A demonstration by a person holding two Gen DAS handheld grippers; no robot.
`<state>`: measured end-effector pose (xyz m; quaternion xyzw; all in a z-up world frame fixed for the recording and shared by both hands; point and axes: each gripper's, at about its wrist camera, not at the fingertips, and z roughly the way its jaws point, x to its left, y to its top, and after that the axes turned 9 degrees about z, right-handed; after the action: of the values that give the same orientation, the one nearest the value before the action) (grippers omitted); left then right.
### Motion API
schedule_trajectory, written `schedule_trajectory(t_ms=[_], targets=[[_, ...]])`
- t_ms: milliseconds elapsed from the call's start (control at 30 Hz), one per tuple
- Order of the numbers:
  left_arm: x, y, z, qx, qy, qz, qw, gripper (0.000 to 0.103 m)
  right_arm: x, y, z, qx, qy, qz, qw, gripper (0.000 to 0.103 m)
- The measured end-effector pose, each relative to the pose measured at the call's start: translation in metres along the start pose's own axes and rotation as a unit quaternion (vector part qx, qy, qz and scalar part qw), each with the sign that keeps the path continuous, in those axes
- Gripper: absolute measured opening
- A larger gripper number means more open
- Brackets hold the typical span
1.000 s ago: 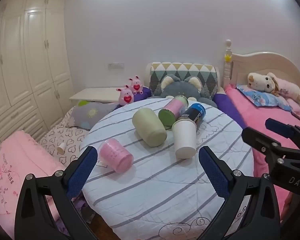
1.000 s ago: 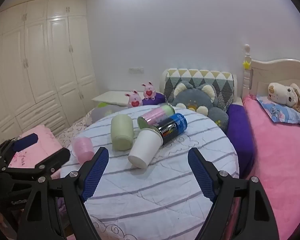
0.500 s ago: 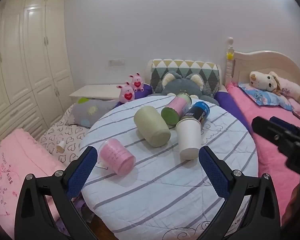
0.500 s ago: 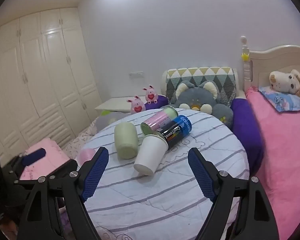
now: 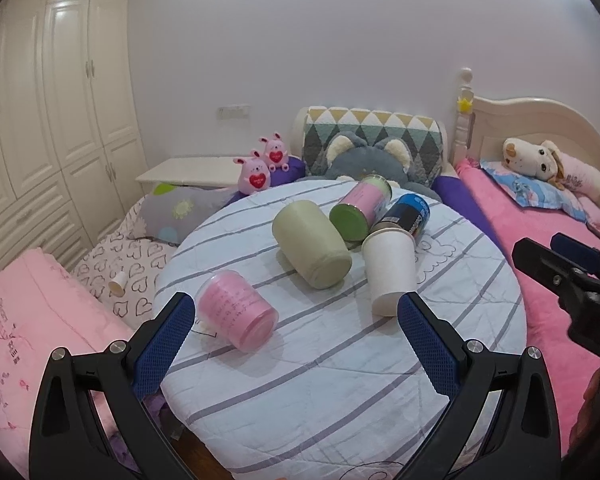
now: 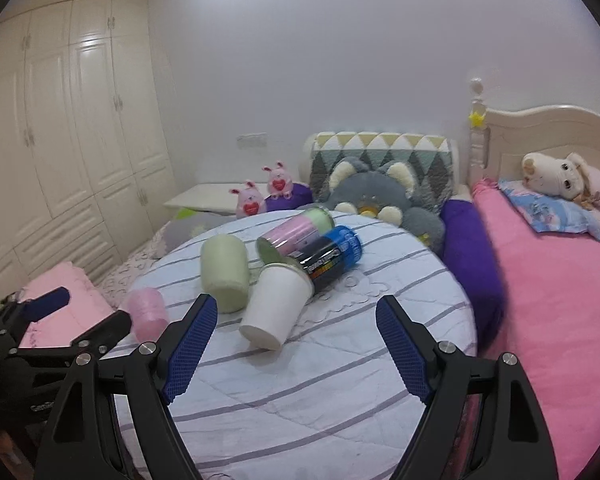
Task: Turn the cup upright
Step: 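Move the right gripper toward the pale green cup lying on its side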
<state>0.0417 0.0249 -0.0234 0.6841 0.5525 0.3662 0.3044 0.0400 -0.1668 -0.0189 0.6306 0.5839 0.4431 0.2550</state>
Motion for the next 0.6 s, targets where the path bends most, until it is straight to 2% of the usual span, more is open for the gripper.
schedule_trajectory(t_ms=[600], targets=[[0.033, 0.005, 0.026, 0.019, 0.009, -0.024, 0.9995, 0.102, 0.017, 0.002, 0.041, 0.044, 0.016, -0.010, 0.999, 0.083]])
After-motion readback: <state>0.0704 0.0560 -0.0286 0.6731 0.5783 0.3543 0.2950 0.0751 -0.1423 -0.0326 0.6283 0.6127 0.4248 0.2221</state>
